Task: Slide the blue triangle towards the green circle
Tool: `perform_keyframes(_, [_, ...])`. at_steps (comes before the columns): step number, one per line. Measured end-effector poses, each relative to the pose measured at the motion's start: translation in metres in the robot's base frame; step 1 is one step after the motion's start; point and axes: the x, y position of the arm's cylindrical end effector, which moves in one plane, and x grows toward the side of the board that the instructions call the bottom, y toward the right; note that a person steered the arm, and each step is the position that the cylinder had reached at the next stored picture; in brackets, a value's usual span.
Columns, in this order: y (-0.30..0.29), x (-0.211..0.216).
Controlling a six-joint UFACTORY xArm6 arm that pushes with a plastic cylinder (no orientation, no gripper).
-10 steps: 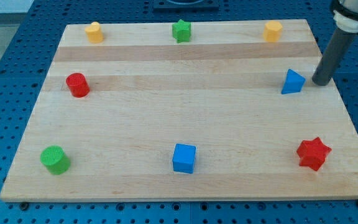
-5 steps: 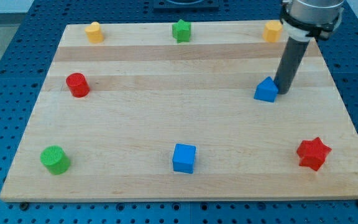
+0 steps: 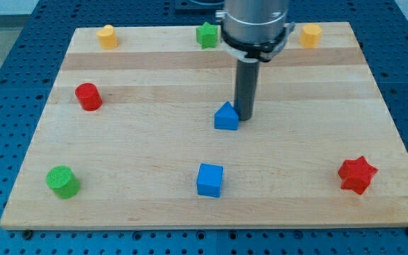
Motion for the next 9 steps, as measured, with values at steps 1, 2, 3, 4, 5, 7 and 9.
perform_keyframes(1, [-0.029, 0.000])
perform_keyframes(2, [-0.043, 0.000])
perform_keyframes(3, [-0.052, 0.006])
perform_keyframes(4, [-0.067, 0.018])
perform_keyframes(5, [-0.089, 0.027])
perform_keyframes(7, [-0.130, 0.048])
perform_keyframes(9, [-0.143, 0.080])
